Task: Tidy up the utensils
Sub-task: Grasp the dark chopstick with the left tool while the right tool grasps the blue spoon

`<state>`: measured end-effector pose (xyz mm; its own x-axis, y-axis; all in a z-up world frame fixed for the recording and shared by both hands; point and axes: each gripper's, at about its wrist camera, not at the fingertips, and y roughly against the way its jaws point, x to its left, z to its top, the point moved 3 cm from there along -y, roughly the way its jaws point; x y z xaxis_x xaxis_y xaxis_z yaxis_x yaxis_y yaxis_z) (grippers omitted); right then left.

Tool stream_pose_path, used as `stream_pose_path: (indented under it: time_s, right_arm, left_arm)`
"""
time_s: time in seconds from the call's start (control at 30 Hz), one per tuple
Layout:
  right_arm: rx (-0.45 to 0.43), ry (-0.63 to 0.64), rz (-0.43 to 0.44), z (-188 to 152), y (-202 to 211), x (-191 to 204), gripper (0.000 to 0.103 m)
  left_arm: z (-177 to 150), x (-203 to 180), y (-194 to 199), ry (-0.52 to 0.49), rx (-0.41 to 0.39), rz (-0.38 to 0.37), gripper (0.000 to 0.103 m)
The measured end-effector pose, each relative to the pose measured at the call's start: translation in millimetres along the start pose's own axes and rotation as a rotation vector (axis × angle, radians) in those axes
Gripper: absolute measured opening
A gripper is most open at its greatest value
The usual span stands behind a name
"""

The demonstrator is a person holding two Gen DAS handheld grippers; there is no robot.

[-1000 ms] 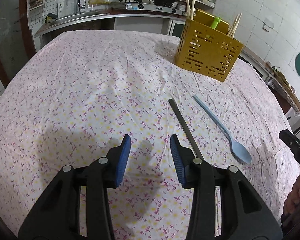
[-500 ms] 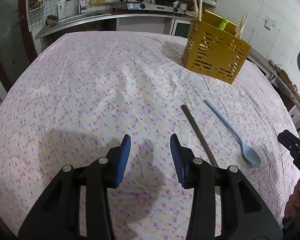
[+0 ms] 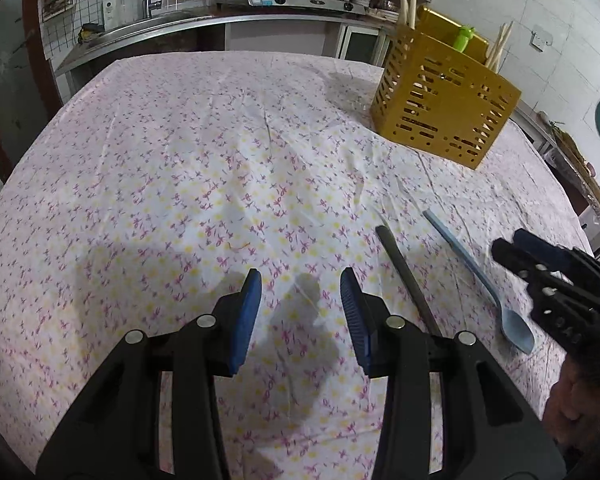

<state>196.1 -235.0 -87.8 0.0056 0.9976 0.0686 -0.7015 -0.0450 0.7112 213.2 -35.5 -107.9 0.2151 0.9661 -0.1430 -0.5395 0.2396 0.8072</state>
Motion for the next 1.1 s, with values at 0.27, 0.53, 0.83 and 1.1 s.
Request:
stream_pose_path:
  time_s: [0.27,0.53,0.83,1.1]
  right_arm:
    - [0.067,0.003,-0.022,5,-38,7,0.039]
    - [0.081,0.003,-0.104,7,-52,-18,0.015]
    - [0.101,-0.112,-0.151,14,-52,-73,0.009]
    - [0.102,-0.137,-0.109,12,-55,-80,0.009]
  left_arm:
    - [17,-29,-20,-0.036,0.033,-0.056,0.040]
    - [19,-55,-40,-0.060,0.077,-0.081,0.040]
    - [25,-75,-59,-0.113,0.103,-0.026,0.037]
    - [12,-69,-50,-0.097,0.109,-0.015,0.013]
